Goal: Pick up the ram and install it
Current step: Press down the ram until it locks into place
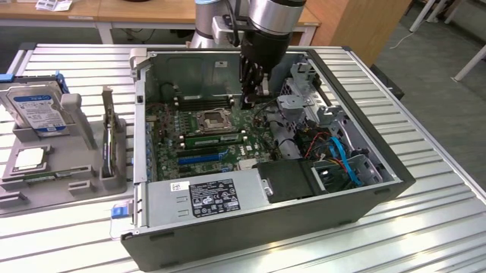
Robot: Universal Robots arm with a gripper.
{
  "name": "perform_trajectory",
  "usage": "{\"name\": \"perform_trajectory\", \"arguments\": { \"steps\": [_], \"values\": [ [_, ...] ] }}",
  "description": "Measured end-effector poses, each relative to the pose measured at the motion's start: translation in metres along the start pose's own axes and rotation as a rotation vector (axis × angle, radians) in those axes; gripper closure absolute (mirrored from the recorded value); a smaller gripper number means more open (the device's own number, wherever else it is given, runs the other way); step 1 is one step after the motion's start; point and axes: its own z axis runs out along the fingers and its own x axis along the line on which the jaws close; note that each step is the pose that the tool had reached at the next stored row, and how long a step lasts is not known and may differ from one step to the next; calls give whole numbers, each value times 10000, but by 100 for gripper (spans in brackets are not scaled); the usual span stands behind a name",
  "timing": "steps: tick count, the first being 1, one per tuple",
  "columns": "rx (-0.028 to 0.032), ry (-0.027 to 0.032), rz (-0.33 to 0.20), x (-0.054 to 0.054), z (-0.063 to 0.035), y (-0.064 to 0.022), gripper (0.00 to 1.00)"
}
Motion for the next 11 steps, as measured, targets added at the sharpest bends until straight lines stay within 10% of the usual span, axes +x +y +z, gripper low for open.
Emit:
{"name": "perform_trajectory", "arguments": {
  "steps": [11],
  "values": [
    [0,0,0,12,97,-6,90]
  ]
}}
